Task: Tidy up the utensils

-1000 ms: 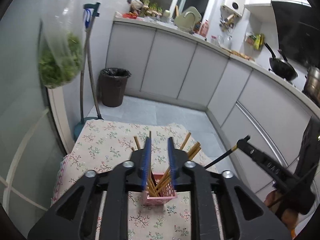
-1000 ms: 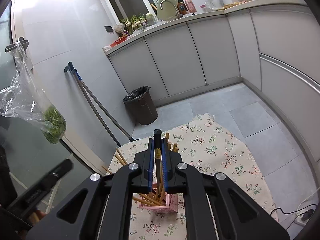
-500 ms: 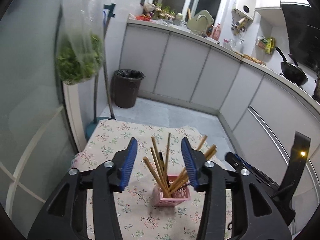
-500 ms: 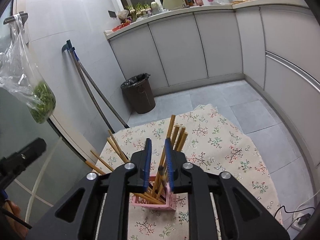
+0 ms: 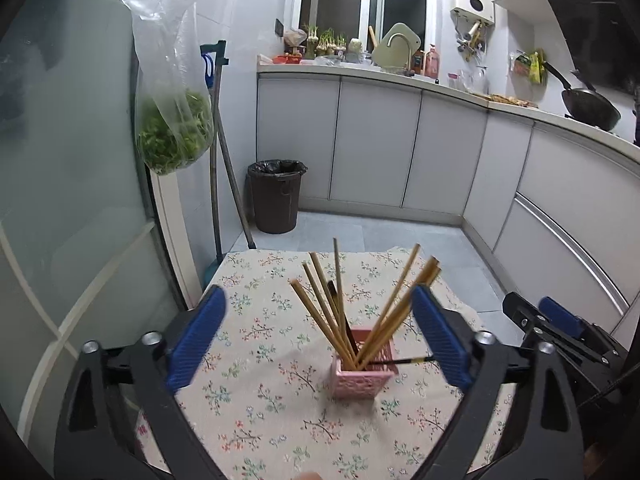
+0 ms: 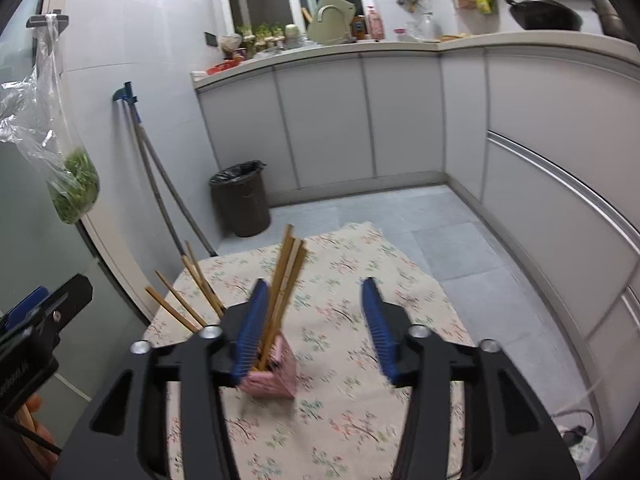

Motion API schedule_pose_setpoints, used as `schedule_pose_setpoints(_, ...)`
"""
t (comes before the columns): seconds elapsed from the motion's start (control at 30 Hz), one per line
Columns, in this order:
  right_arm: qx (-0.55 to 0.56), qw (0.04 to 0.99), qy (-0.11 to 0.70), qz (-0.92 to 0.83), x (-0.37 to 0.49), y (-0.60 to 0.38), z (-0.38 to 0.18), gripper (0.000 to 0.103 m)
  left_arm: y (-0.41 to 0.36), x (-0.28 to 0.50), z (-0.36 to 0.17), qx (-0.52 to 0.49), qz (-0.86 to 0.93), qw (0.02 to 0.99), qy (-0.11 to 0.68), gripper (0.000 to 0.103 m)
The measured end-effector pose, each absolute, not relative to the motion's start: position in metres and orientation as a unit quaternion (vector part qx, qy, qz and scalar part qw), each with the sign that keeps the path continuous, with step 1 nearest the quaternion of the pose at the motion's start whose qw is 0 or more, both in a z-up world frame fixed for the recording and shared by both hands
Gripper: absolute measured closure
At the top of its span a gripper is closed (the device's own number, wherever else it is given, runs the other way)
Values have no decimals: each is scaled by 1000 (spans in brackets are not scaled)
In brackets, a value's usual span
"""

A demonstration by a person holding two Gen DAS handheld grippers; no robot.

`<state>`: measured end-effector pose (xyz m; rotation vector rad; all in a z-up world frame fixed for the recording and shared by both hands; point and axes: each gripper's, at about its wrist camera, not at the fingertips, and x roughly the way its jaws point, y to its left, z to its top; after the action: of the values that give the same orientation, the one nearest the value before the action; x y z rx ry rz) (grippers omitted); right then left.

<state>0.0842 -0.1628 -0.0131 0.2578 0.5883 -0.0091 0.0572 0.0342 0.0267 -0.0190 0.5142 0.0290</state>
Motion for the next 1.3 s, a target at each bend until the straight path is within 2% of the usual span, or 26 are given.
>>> schedule_pose_setpoints(0.07,130,949,287,-18,73,-169,-15,33,28,47,26,0,15,971,239,7)
schedule_pose_setpoints(0.13,139,950,276,-40,59,-177,-17,14,23,37,25,12,32,975,220,7)
schedule_pose_setpoints(0.2,148,951,265,-54,47,-184,-17,7,19,26,23,10,40,980,194,7)
schedule_pose_setpoints(0.33,153,950,259,-86,31,-193,-16,7,12,26,18,10,17,974,227,7)
schedule_pose_setpoints(0.47,135,942,295,-84,31,-195,-18,7,3,26,15,16,4,971,239,7)
schedule_pose_setpoints(0.73,127,944,289,-93,26,-199,-17,7,-4,35,6,19,-2,965,263,7)
schedule_pose_setpoints(1.3,120,937,317,-83,29,-195,-26,7,-3,36,2,20,1,963,269,7)
